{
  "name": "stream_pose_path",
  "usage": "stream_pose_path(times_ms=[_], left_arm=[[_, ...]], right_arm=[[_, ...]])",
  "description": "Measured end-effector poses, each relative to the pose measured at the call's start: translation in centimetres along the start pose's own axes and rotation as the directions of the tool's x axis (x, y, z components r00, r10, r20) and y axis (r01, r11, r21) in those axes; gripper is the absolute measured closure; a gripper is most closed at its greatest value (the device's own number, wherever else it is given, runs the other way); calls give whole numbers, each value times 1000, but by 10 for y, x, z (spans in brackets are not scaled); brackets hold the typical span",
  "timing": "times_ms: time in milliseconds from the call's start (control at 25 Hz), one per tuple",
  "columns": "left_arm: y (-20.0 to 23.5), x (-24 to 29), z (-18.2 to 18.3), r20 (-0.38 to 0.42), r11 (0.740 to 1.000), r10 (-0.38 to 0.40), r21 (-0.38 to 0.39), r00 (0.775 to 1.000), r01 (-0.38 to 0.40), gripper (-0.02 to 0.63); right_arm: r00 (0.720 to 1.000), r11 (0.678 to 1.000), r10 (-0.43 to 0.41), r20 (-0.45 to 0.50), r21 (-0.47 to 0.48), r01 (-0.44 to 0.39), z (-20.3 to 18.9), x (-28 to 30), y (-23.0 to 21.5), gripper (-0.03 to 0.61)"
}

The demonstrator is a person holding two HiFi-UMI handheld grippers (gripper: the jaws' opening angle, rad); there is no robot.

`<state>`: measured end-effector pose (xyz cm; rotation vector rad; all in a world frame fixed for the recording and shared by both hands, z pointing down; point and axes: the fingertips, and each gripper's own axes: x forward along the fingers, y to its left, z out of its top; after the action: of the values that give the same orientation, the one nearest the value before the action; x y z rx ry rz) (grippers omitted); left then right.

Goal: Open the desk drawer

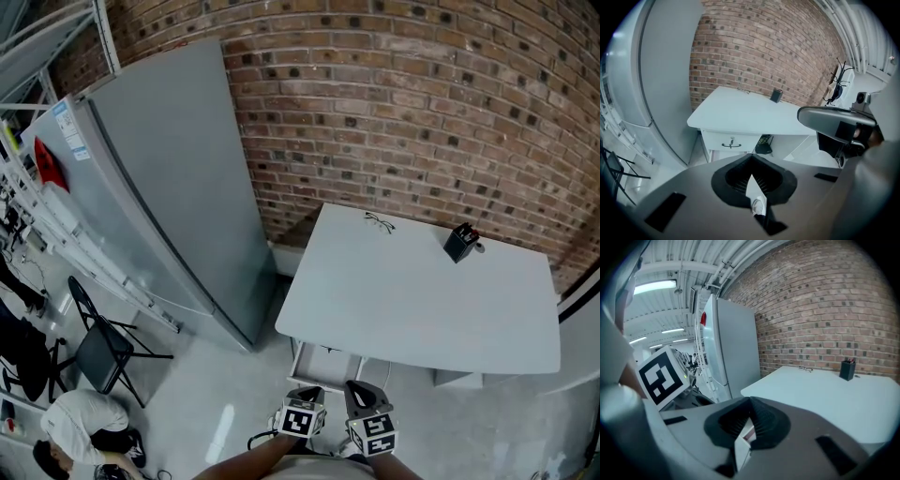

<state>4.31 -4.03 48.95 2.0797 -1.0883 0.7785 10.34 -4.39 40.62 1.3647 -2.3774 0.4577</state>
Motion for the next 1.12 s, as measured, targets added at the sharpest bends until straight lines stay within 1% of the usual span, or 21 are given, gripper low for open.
stream_pose_path(times_ms=[160, 320, 520, 1120], left_arm=[[-2, 0, -1, -5, 1000, -2, 13, 1000, 2, 606], [-4, 2, -3, -15, 1000, -12, 26, 1000, 13, 606], [-4, 4, -4, -26, 999, -23, 40, 999, 24, 606], [-3, 5, -1, -34, 996, -56, 67, 998, 58, 606]], right_arm=[[1000, 1000, 5, 0, 1, -5, -1, 0, 3, 563], [1000, 1000, -8, -4, 12, 8, -3, -1, 0, 563], [1000, 999, -21, -8, 42, 21, -6, -2, -1, 563], [999, 998, -41, -14, 40, 42, -1, 1, 3, 563]])
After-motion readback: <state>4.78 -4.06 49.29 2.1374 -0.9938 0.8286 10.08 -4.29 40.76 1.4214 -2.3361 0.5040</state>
